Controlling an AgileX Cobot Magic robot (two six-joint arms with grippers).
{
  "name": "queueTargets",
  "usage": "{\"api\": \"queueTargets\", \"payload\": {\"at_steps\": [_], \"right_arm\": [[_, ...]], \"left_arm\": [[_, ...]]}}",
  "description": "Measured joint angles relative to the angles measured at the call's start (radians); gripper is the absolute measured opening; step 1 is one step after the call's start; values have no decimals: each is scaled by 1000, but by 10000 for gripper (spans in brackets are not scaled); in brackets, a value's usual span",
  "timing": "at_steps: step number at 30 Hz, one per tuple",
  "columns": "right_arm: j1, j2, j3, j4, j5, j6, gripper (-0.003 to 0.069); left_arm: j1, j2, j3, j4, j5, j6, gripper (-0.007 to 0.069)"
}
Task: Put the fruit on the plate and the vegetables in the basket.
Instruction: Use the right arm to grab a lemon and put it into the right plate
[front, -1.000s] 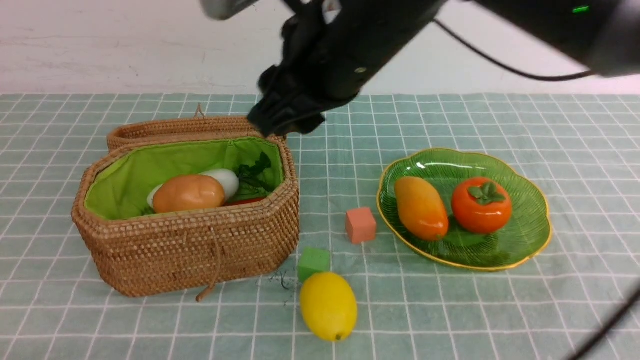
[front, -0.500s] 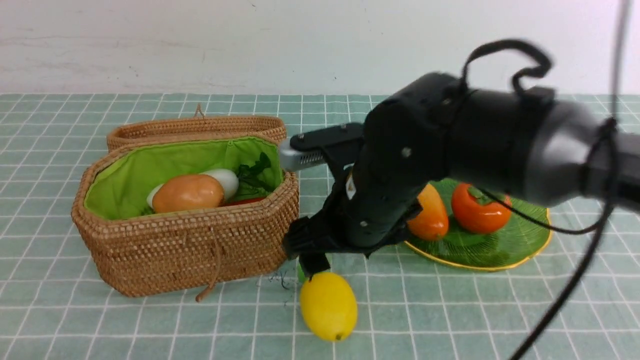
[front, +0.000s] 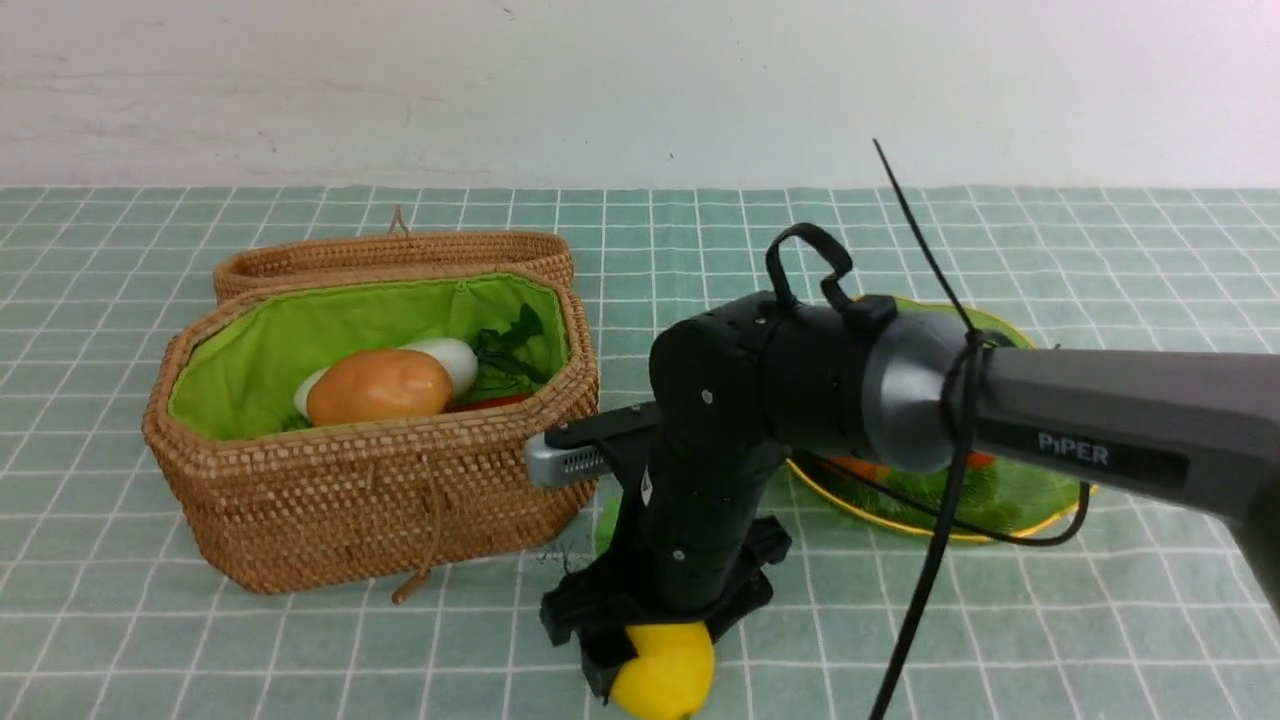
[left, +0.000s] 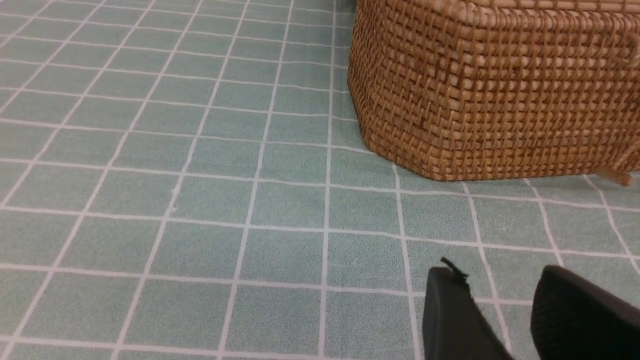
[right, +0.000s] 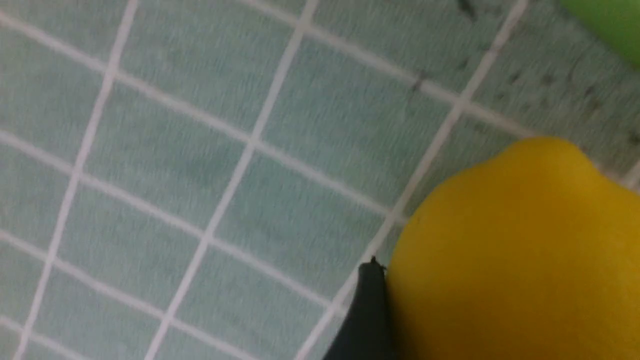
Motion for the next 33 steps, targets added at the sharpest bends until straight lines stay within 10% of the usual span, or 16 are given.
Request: {"api": "queueTargets", "payload": {"at_steps": [17,33], "right_arm": [[-485,-229,-61,-257,0,187,587],[-575,-131,-59,-99,40,169,664]], "left_arm": [[0,0,0,0,0,0,239],[0,0,0,0,-1,0,239]]}}
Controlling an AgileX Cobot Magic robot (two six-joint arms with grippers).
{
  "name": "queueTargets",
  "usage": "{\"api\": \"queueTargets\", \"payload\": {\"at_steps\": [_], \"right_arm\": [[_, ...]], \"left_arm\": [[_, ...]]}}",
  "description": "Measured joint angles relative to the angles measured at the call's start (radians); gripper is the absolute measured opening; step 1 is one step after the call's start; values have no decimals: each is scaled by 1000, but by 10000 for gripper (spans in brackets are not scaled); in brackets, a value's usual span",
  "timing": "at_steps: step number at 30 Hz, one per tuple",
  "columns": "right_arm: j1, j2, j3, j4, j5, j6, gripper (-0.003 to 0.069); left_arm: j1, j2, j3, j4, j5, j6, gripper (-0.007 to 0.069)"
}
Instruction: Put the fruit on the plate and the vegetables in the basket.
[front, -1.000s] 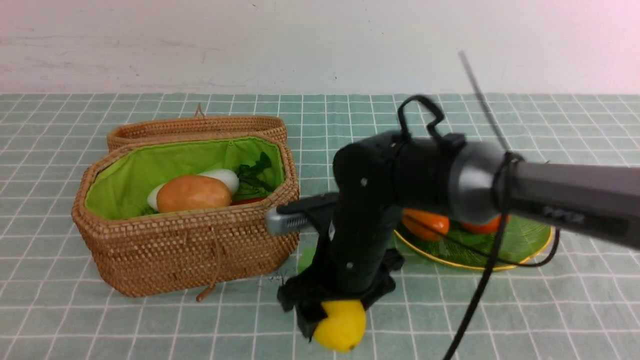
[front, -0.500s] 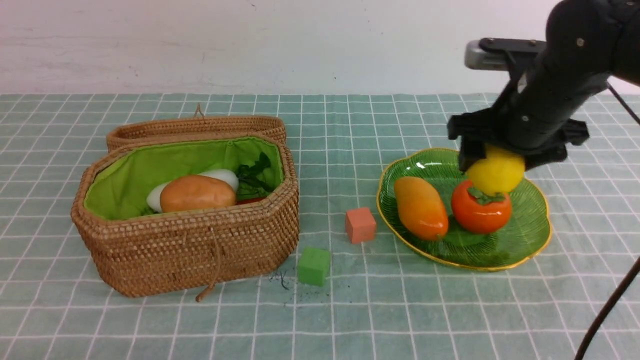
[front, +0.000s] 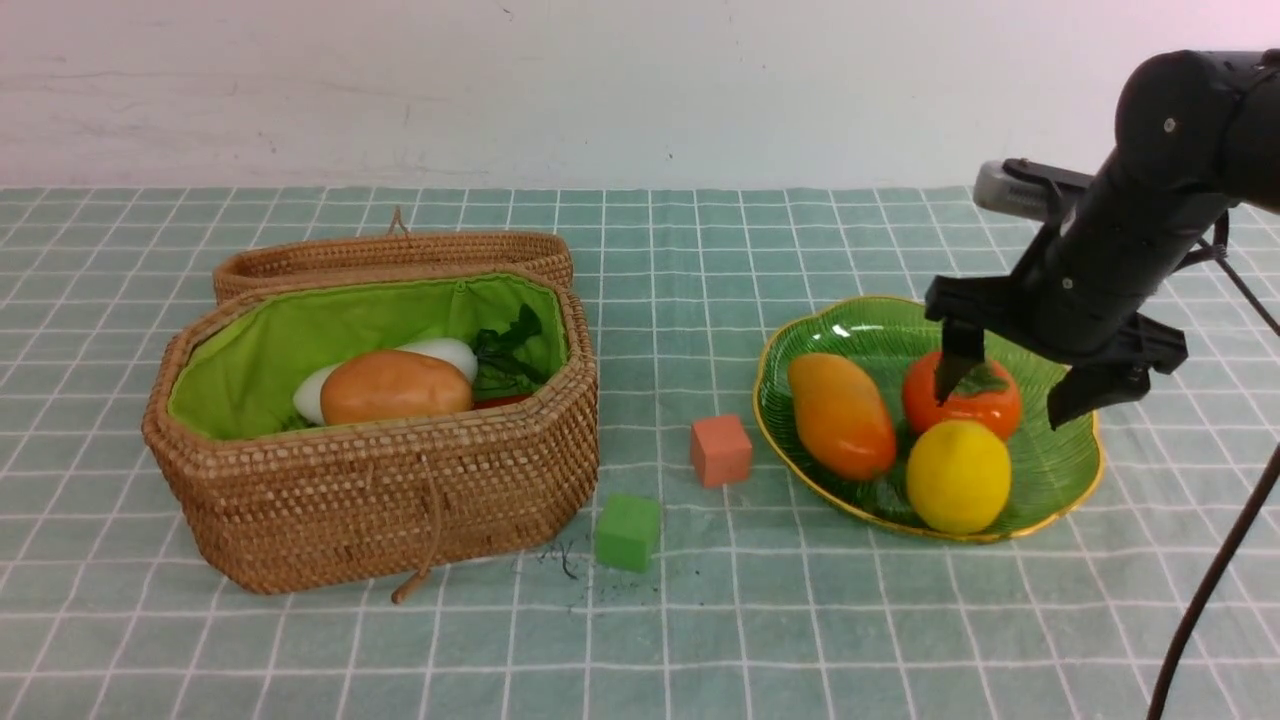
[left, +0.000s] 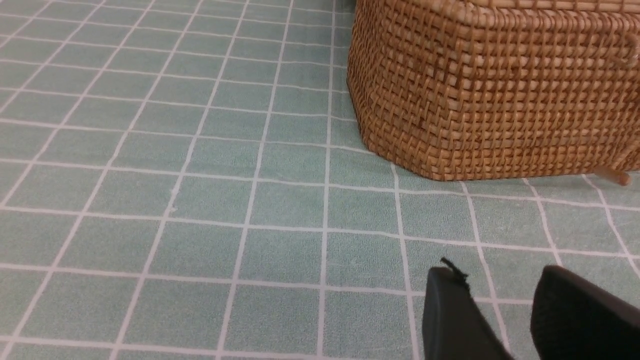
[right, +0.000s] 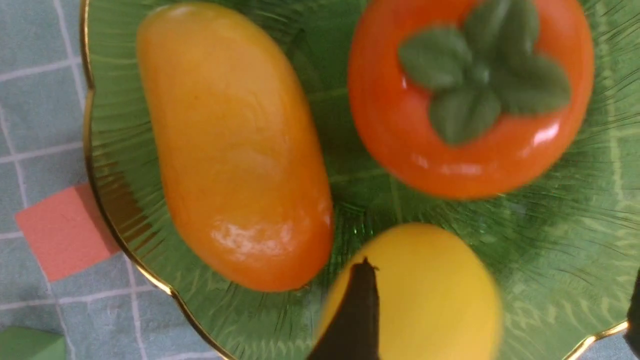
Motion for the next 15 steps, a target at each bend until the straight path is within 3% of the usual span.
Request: {"api": "queueTargets", "payload": {"at_steps": [5,9,11,15], "right_arm": [[0,-2,0,0,28,-22,628],[0,-53,1,-1,59,-70,531],[0,-107,1,-1,67,-86,457],[35,-274,7,-1,94,-112,214]], "left_arm": [[0,0,0,0,0,0,239],[0,0,0,0,0,0,239],[0,0,0,0,0,0,239],[0,0,0,0,0,0,239]]}}
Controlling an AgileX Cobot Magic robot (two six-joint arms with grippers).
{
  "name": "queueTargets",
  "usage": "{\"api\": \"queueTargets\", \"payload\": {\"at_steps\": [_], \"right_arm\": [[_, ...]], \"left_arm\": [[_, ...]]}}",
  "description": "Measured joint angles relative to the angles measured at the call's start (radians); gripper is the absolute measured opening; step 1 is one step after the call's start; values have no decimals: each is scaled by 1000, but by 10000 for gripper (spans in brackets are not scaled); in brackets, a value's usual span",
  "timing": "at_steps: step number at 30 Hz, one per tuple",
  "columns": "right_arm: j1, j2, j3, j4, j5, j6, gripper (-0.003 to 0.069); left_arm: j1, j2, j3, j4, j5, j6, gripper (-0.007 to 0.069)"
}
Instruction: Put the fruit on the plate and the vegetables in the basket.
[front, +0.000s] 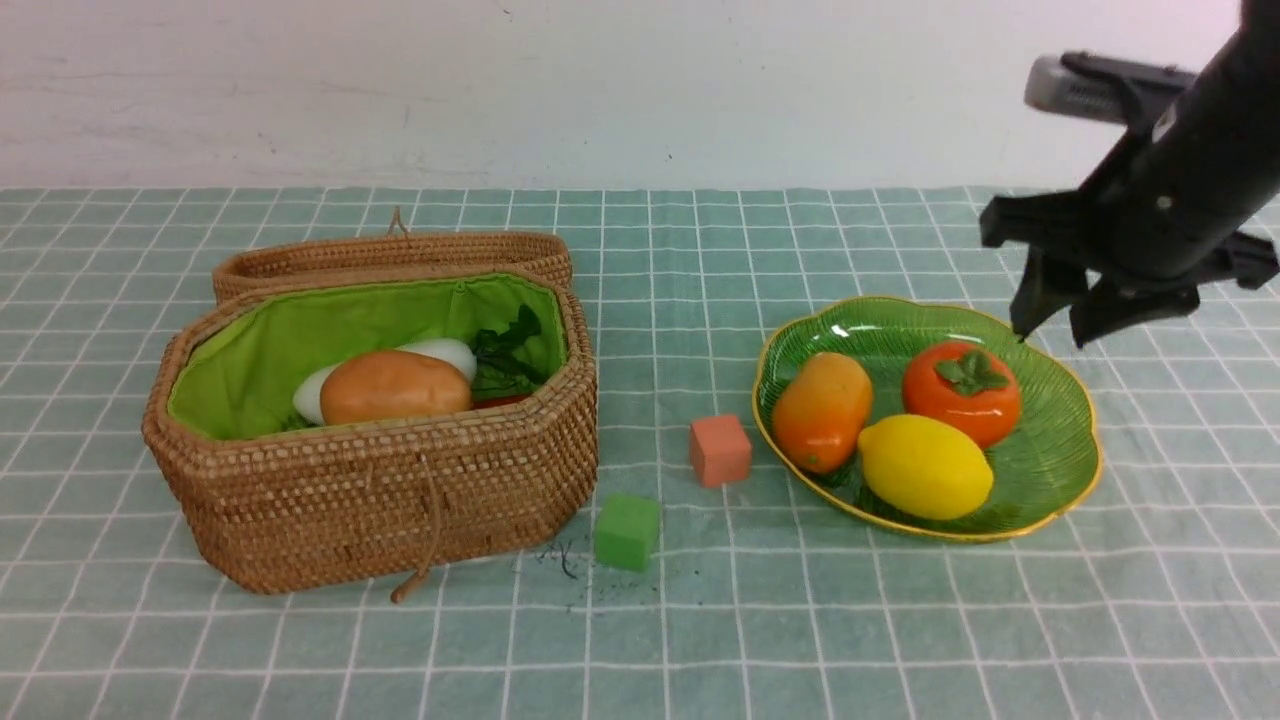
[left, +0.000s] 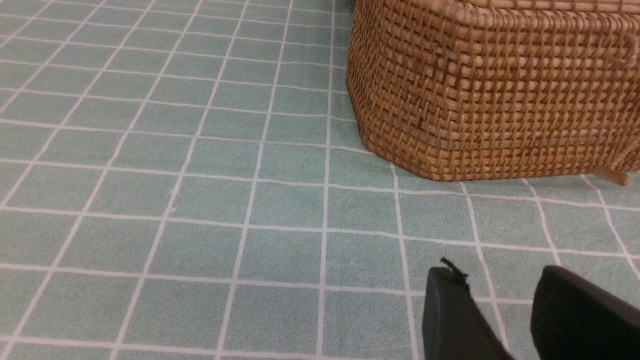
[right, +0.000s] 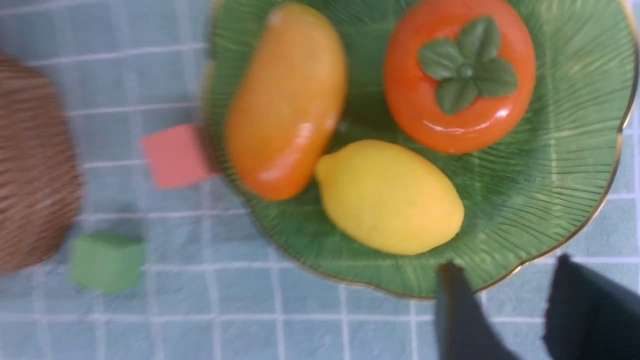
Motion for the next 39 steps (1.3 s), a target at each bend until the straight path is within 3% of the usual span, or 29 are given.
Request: {"api": "queueTargets", "payload": {"at_steps": [1,2,4,7,16,25,32,39], "right_arm": [[7,-8,2,0,2,-2,202],[31,-69,22,0,10,-19,120],[76,-160,84,-6,14,-30,22],[133,-286,223,-16,8,-27,-15],[179,-619,620,-27,-19,-22,-17],[181,-717,677,-26,114,-22,-13],[202,-866,692,-34,119,-21,-9],[57,-1155,692,-46,120,-22,-7]], "left_arm": [[0,0,0,0,0,0,239],[0,0,0,0,0,0,239],[0,0,0,0,0,0,239],[0,0,0,0,1,0,239],[0,0,0,0,1,0,239],[0,0,0,0,1,0,239],[0,0,0,0,0,0,239],[0,0,0,0,0,0,239]]}}
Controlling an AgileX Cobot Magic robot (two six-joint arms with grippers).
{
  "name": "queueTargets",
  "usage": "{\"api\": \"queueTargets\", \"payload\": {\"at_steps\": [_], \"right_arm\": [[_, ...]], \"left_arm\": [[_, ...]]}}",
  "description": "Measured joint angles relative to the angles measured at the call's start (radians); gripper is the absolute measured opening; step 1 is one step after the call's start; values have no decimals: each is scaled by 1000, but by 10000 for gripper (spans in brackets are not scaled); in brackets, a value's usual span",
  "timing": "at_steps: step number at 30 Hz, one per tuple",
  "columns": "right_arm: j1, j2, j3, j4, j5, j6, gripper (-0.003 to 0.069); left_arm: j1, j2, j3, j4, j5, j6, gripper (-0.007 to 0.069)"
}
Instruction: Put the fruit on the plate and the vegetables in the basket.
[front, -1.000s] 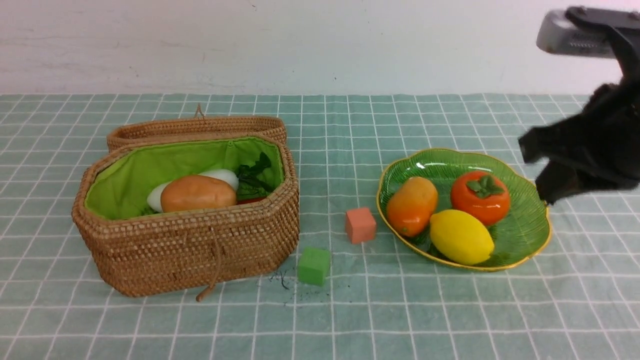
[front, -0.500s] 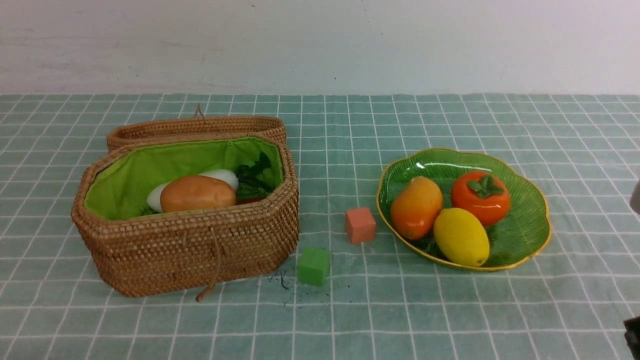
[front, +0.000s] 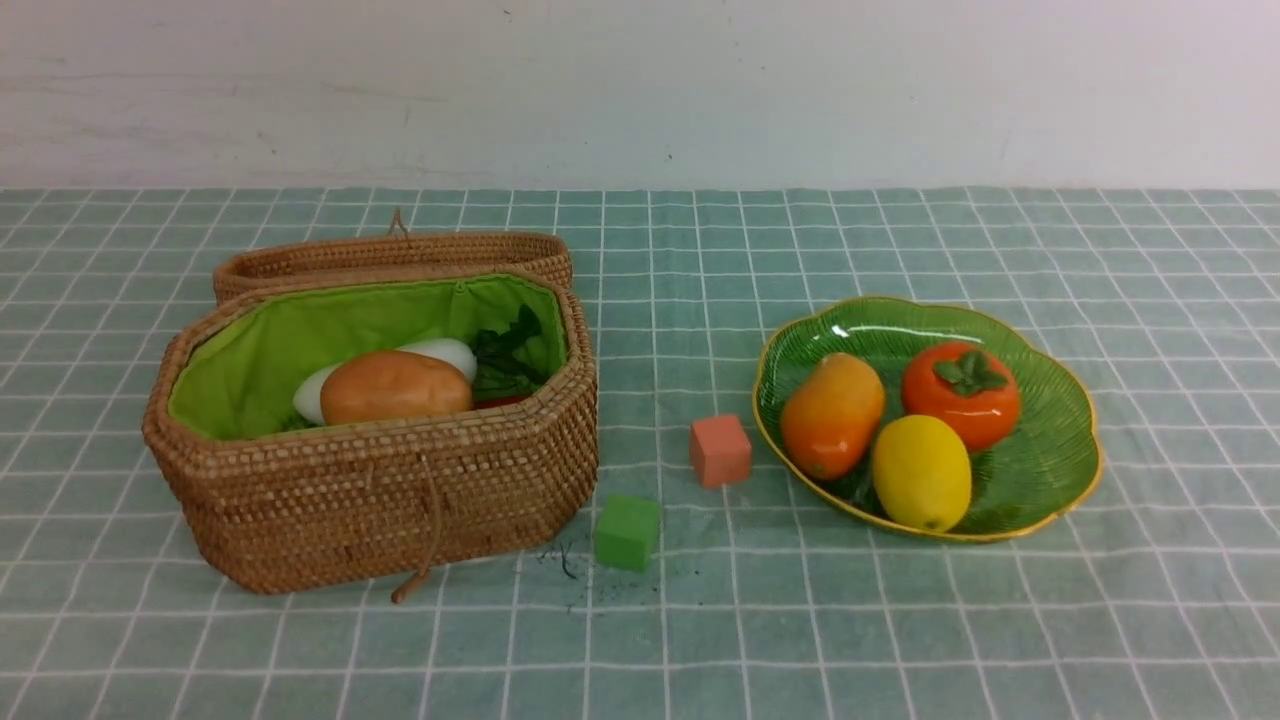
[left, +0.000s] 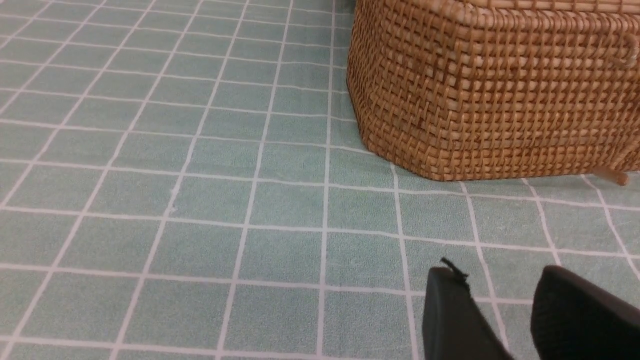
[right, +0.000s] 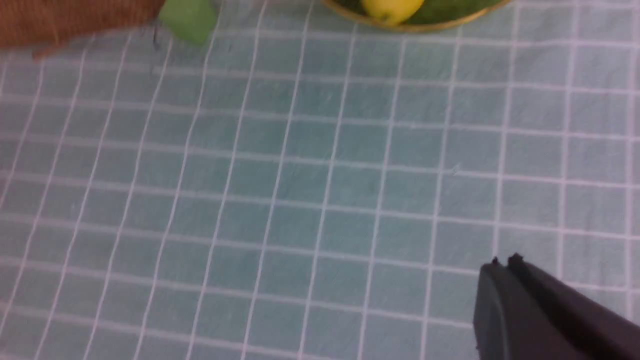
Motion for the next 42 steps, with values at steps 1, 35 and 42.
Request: {"api": "queueTargets", "payload": {"at_steps": [1,35,42], "right_arm": [[-30,-37,0,-19,-14,-1,-7],[-211,-497,915,-125,-840,-155,19],[-211,-497,915,-125,-840,-155,25]], "left_arm": [[0,0,0,0,0,0,239],[0,0,0,0,1,0,239],[0,0,0,0,1,0,239]]}}
